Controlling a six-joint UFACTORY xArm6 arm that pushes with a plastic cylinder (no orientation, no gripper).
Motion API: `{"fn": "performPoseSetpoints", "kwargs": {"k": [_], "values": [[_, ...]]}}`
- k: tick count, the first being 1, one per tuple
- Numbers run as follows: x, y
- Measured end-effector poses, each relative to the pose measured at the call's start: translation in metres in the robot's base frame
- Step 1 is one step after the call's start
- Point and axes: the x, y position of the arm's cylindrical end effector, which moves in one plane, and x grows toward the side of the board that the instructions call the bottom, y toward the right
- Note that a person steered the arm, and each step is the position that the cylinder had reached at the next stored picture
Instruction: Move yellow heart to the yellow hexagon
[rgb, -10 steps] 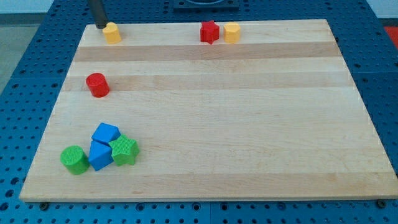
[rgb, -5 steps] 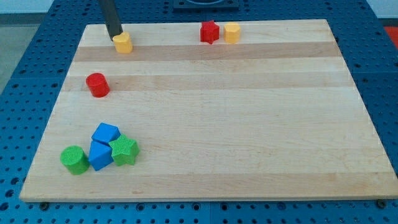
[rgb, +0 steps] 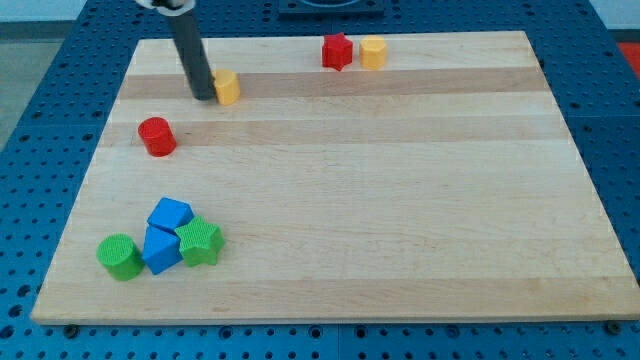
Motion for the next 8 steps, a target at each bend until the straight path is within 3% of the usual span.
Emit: {"fn": "performPoseSetpoints", "kwargs": {"k": [3,6,8], "values": [[-0.005,0.099],[-0.016,0.034],[-0.032,0.056]]}}
